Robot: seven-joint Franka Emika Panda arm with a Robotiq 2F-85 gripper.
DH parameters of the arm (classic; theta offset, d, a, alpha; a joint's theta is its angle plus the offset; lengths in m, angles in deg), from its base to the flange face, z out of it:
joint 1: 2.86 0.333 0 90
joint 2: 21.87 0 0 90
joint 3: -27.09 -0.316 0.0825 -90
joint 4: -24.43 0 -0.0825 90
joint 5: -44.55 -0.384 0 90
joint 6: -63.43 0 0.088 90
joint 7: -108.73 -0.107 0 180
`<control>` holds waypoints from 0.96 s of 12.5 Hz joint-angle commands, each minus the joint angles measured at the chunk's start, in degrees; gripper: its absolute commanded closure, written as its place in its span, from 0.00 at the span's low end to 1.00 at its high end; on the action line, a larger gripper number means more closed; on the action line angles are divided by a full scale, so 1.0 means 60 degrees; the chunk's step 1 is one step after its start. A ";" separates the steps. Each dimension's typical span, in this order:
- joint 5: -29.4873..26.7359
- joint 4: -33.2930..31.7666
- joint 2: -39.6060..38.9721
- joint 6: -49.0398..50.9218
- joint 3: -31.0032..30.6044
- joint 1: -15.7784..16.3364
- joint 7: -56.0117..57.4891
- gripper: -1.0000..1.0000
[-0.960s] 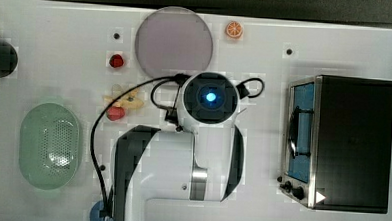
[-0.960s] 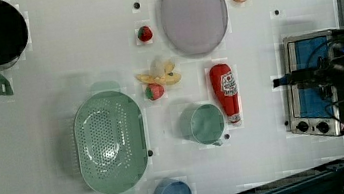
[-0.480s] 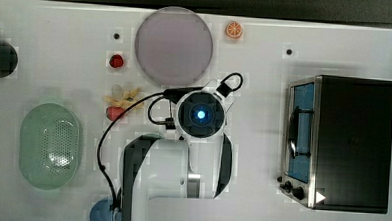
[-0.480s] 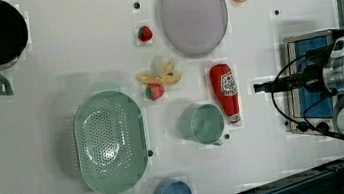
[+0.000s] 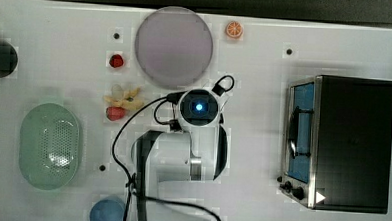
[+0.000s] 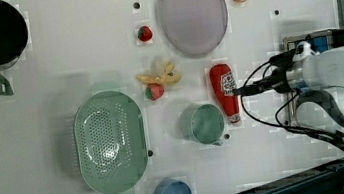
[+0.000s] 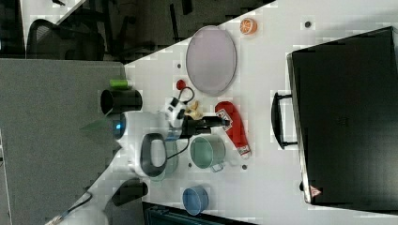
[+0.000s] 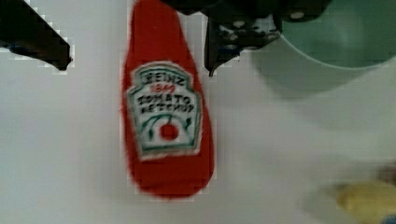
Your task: Pick Ketchup from the table and place it in strainer.
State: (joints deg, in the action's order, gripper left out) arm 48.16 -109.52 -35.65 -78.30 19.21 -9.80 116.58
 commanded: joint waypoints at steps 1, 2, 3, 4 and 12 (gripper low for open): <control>0.0024 -0.0084 -0.0359 -0.0585 0.0014 -0.0022 0.0522 0.00; 0.0024 -0.0130 -0.0567 -0.0901 0.0015 -0.0021 0.0524 0.00; 0.0024 -0.0170 -0.0772 -0.1244 0.0024 -0.0022 0.0520 0.00; 0.0024 -0.0204 -0.0959 -0.1559 0.0021 -0.0022 0.0519 0.00; 0.0023 -0.0369 -0.1331 -0.2363 0.0049 -0.0034 0.0461 0.41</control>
State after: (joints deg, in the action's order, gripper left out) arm 48.36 -111.99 -45.13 -90.98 19.72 -9.62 117.48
